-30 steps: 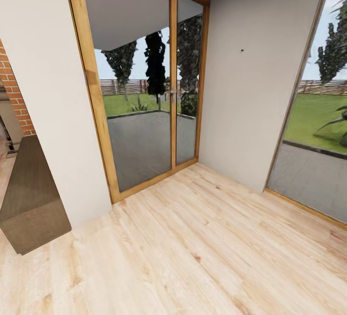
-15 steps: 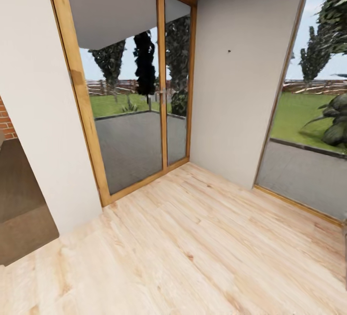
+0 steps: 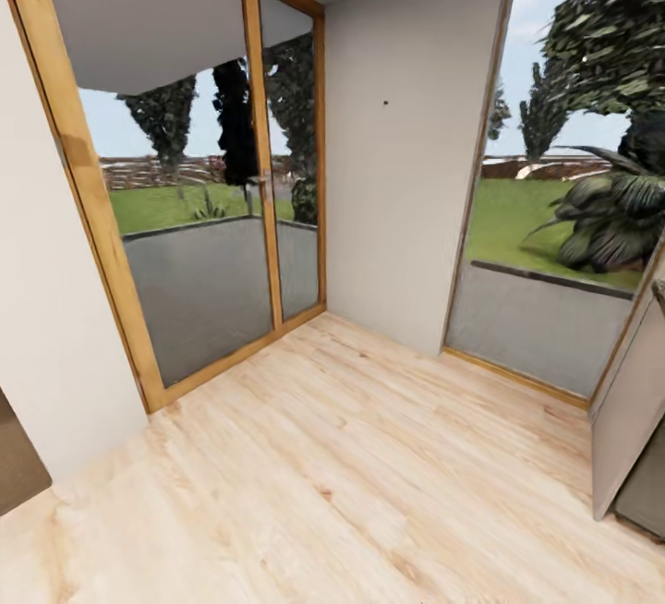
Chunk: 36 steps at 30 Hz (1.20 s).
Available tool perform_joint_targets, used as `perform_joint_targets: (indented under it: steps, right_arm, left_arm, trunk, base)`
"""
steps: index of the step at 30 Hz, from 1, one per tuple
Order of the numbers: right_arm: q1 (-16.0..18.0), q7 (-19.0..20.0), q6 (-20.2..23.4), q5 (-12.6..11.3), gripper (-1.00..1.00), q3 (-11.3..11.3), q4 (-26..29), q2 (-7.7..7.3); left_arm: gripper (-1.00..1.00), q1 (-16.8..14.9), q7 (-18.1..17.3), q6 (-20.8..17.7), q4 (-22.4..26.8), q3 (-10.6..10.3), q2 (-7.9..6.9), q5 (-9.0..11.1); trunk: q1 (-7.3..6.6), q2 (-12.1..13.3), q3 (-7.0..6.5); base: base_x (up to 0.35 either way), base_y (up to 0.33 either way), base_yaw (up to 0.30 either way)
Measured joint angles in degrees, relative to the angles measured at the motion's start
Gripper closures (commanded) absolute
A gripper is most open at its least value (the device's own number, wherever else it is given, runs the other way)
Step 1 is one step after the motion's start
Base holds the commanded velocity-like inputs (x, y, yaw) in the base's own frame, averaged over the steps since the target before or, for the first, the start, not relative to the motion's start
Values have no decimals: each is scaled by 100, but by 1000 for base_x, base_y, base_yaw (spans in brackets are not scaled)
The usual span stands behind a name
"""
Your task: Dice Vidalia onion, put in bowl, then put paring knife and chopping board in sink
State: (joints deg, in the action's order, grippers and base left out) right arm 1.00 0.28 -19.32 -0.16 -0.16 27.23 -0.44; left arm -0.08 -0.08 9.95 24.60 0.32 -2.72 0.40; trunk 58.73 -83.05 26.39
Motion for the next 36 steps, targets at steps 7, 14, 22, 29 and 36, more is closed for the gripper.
perform_joint_targets:
  steps: [7,14,22,29,36]
  right_arm:
    - [-1,2,0,0,-100,0,0,0]
    - [0,1,0,0,-100,0,0,0]
    - [0,0,0,0,-100,0,0,0]
    - [0,1,0,0,-100,0,0,-1]
    - [0,1,0,0,-100,0,0,0]
  left_arm:
    - [-100,0,0,-2,-77,0,0,-10]
    - [-100,0,8,0,-104,0,0,-16]
    - [-100,0,8,0,-106,0,0,-16]
    - [-100,0,8,0,-112,0,0,-16]
    - [-100,1,8,-1,-113,0,0,-16]
  trunk:
    - [0,0,-24]
    - [0,0,-48]
    - [0,0,-78]
    - [0,0,-106]
    - [0,0,-135]
  base:
    - [0,-314,-242]
    - [0,-317,-242]
    - [0,-317,-242]
    - [0,-317,-242]
    - [0,-317,-242]
